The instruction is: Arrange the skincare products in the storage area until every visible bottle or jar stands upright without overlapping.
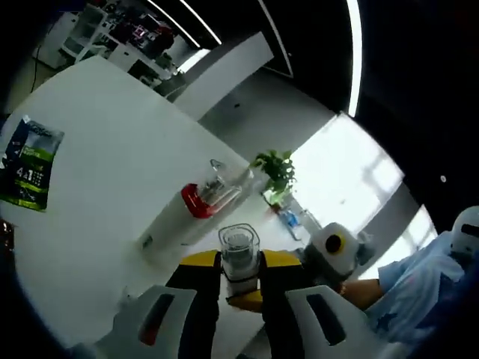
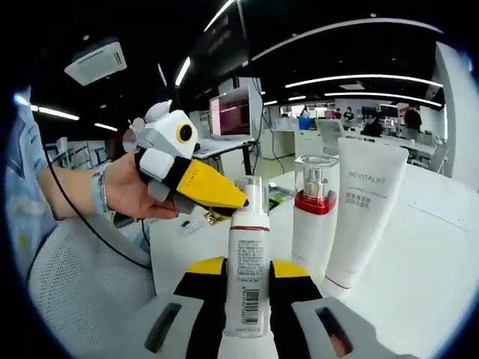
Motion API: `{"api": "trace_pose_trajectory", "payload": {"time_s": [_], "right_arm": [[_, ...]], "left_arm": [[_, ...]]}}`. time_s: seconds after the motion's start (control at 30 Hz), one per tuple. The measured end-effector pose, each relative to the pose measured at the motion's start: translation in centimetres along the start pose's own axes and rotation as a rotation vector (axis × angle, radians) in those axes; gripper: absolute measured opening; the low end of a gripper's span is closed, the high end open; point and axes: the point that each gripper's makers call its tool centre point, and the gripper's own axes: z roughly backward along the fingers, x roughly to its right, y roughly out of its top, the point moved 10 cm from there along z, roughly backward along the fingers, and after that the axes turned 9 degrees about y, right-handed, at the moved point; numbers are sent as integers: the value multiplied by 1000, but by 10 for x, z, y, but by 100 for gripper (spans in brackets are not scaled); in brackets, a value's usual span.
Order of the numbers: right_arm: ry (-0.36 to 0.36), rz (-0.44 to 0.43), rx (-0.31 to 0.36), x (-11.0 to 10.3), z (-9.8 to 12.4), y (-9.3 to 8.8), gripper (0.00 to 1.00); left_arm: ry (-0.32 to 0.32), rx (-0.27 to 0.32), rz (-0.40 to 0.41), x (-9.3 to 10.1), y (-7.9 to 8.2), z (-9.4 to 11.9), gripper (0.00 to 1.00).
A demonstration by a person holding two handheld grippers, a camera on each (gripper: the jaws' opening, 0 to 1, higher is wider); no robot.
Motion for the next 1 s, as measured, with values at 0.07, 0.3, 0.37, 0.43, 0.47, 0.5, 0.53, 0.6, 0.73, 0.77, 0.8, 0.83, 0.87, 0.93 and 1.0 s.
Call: {"api": "trace_pose_trajectory", "payload": {"time_s": [0.07, 0.3, 0.37, 0.43, 0.47, 0.5, 0.53, 0.6, 0.73, 0.77, 0.8, 0.83, 0.87, 0.93, 1.0], "right_arm": [[-7, 10, -9, 0, 0, -1, 16], [-35, 81, -50, 1, -2, -3, 16], [-41, 94, -61, 0, -3, -4, 16], [-49, 109, -80, 0, -4, -6, 16], [-52, 118, -89, -1, -5, -7, 16], [-56, 124, -97, 0, -5, -7, 16], [-60, 132, -101, 1, -6, -8, 16], [-68, 132, -102, 3, -6, -9, 16], [-81, 100, -97, 9, -6, -11, 16], [-94, 96, -102, 11, -6, -12, 16], [-101, 91, -104, 12, -6, -13, 15], [-106, 79, -104, 15, -6, -15, 15], [-117, 46, -101, 19, -6, -18, 15], [-126, 21, -77, 23, -4, -19, 15], [-131, 6, -54, 25, -2, -19, 15]], "left_arm": [[-12, -1, -72, 4, 0, -1, 16], [-60, 3, -283, 19, -2, -5, 18], [-76, -3, -292, 21, -3, -5, 19], [-91, -14, -310, 22, -4, -6, 20], [-94, -18, -321, 23, -5, -7, 20], [-98, -21, -322, 23, -5, -7, 21], [-102, -24, -325, 23, -5, -7, 21], [-106, -31, -328, 23, -5, -8, 21], [-96, -40, -332, 21, -5, -8, 21], [-93, -41, -329, 20, -4, -8, 20], [-89, -42, -324, 19, -4, -8, 19], [-83, -44, -318, 18, -3, -8, 18], [-68, -42, -311, 16, -3, -8, 16], [-34, -30, -301, 13, -1, -6, 14], [-12, -15, -287, 9, 2, -5, 14]]}}
